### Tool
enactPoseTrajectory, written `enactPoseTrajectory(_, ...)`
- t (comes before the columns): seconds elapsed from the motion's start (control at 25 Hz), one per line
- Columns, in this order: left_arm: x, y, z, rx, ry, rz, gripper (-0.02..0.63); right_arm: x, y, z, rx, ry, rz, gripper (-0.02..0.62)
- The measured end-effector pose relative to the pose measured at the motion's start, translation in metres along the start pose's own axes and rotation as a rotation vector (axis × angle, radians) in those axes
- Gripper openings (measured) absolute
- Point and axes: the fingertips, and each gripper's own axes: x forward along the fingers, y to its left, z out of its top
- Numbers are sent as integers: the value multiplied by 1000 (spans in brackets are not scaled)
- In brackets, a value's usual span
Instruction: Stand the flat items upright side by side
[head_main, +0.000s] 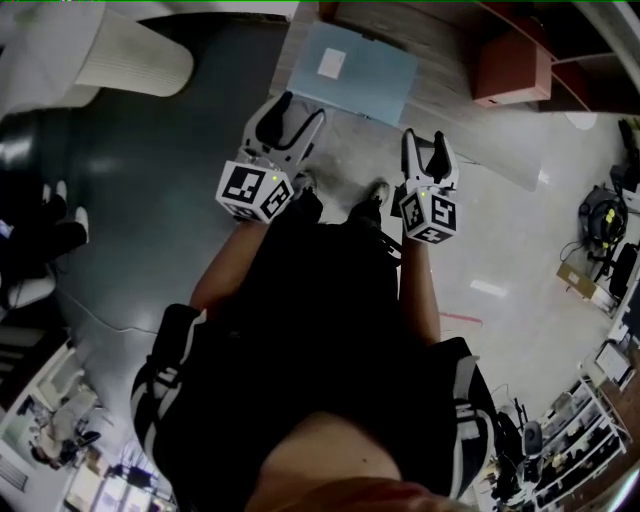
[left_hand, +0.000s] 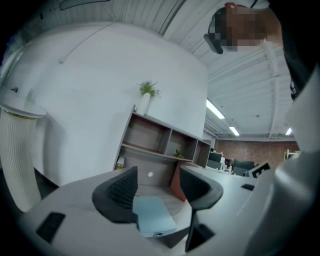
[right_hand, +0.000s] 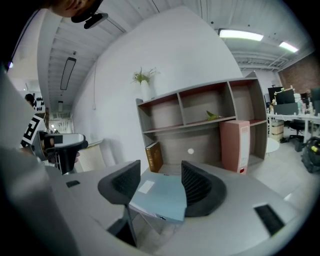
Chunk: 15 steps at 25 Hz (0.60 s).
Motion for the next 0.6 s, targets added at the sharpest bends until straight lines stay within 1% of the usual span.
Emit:
enactPoseTrajectory(0.12, 3, 31, -40, -12, 99, 18, 283, 13, -3, -27, 7, 55, -10, 272)
enactPoseTrajectory(0.24, 4, 62, -83, -29, 205, 25, 308, 27, -10, -63, 51, 123, -22, 278)
enactPoseTrajectory(0.44, 22, 109, -146, -59, 299, 12, 321, 61, -25, -120, 115, 238, -6, 308)
enactPoseTrajectory(0.6, 43, 139, -192, -61, 370, 3, 325, 80, -40, -162, 199, 314, 7, 331)
